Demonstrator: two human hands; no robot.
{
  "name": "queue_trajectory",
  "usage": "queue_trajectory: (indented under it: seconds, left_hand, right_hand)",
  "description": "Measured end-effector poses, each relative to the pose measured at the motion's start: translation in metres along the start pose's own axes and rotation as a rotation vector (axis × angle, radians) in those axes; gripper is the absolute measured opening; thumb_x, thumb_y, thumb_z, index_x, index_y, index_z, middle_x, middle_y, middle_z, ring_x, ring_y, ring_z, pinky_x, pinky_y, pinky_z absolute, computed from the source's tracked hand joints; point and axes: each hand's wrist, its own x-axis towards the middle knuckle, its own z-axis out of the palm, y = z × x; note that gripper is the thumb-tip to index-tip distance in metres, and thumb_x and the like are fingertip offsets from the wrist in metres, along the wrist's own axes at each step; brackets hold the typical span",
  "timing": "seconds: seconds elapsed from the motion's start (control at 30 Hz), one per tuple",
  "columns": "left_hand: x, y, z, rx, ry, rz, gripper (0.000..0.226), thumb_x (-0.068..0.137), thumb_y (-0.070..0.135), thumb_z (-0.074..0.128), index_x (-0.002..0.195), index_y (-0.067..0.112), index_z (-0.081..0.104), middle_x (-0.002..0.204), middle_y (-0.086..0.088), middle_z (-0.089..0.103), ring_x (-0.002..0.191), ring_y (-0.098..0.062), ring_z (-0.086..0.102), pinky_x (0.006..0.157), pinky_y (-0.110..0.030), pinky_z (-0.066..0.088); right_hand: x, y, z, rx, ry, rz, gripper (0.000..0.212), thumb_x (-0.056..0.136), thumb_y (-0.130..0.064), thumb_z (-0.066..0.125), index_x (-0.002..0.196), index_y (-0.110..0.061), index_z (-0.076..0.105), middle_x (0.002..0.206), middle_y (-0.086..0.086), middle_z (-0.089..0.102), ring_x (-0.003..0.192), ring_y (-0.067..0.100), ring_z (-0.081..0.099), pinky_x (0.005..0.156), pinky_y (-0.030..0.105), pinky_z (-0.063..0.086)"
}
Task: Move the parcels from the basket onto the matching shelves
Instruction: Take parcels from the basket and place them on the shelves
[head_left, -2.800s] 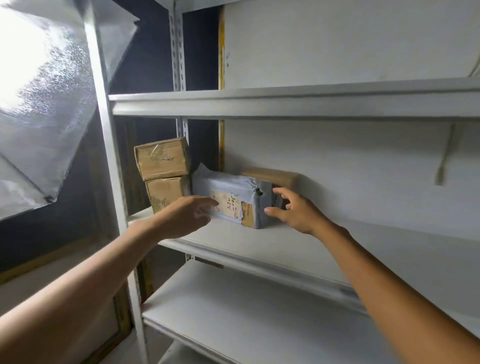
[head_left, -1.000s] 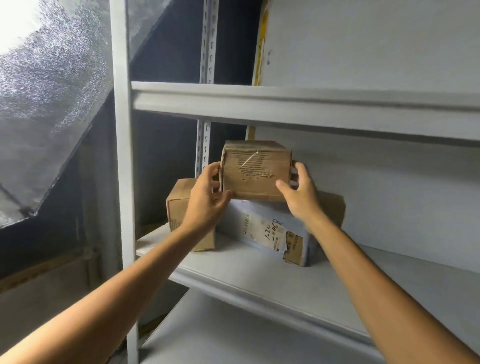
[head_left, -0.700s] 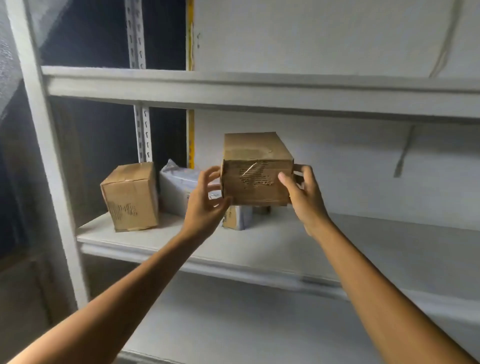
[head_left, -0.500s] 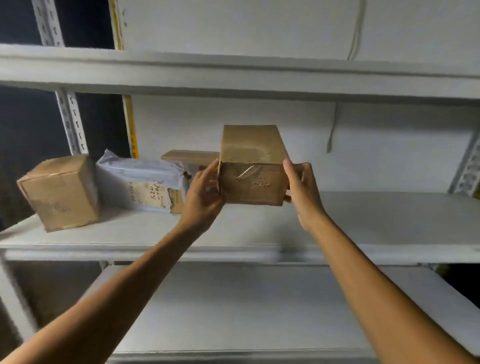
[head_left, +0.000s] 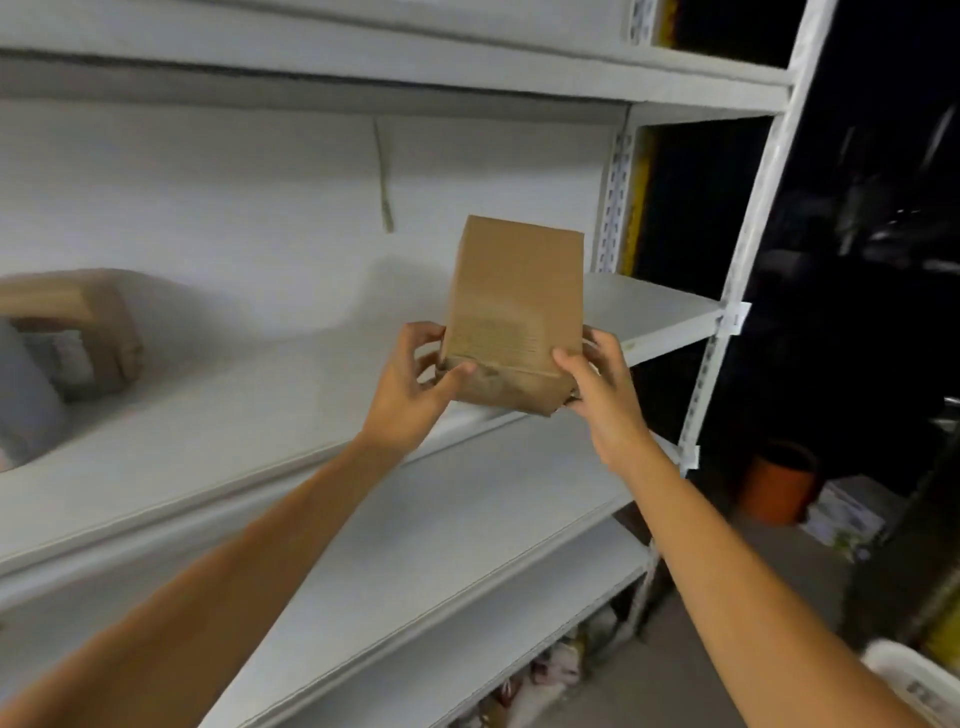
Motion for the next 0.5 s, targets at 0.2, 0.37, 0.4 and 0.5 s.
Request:
queue_trajectory:
  seconds: [0.2, 0.37, 0.4, 0.5]
  left_hand:
    - [0.031, -0.027, 0.091, 0.025, -0.191, 0.102, 0.049, 0.093, 0.029, 0.056, 0.139, 0.029, 0.039, 0.121, -0.002, 0.046, 0.113, -0.007, 0.049, 0.086, 0.0, 0.036]
    - [0.032, -0.041, 0.173, -0.111, -0.417, 0.142, 0.051, 0.097, 0.022, 0.051, 0.145, 0.019, 0.034, 0.131, 0.001, 0.049, 0.117, 0.009, 0.046, 0.094, -0.001, 0.033]
    - [0.03, -0.044, 0.187, -0.147, -0.474, 0.146, 0.052, 0.097, 0.019, 0.051, 0.146, 0.019, 0.032, 0.132, 0.01, 0.049, 0.119, 0.012, 0.045, 0.094, -0.002, 0.034]
    - [0.014, -0.054, 0.229, -0.219, -0.644, 0.101, 0.058, 0.094, 0.028, 0.053, 0.146, 0.029, 0.027, 0.134, 0.02, 0.046, 0.125, 0.006, 0.044, 0.094, -0.007, 0.039]
  right_hand:
    - [-0.014, -0.002, -0.081, -0.08, 0.126, -0.027, 0.049, 0.093, -0.018, 0.062, 0.136, -0.025, 0.042, 0.125, -0.008, 0.06, 0.115, 0.01, 0.059, 0.092, 0.035, 0.054]
    - [-0.038, 0.004, -0.142, -0.123, 0.297, -0.017, 0.055, 0.095, -0.012, 0.056, 0.142, -0.03, 0.036, 0.127, -0.012, 0.057, 0.105, -0.004, 0.062, 0.072, 0.016, 0.054]
    - [-0.046, 0.006, -0.153, -0.134, 0.345, -0.008, 0.053, 0.095, -0.011, 0.056, 0.142, -0.029, 0.037, 0.128, -0.011, 0.058, 0.104, -0.005, 0.062, 0.07, 0.015, 0.054]
    - [-0.079, 0.016, -0.185, -0.189, 0.478, 0.012, 0.055, 0.097, -0.014, 0.055, 0.147, -0.027, 0.035, 0.134, -0.006, 0.057, 0.113, 0.002, 0.059, 0.075, 0.021, 0.055]
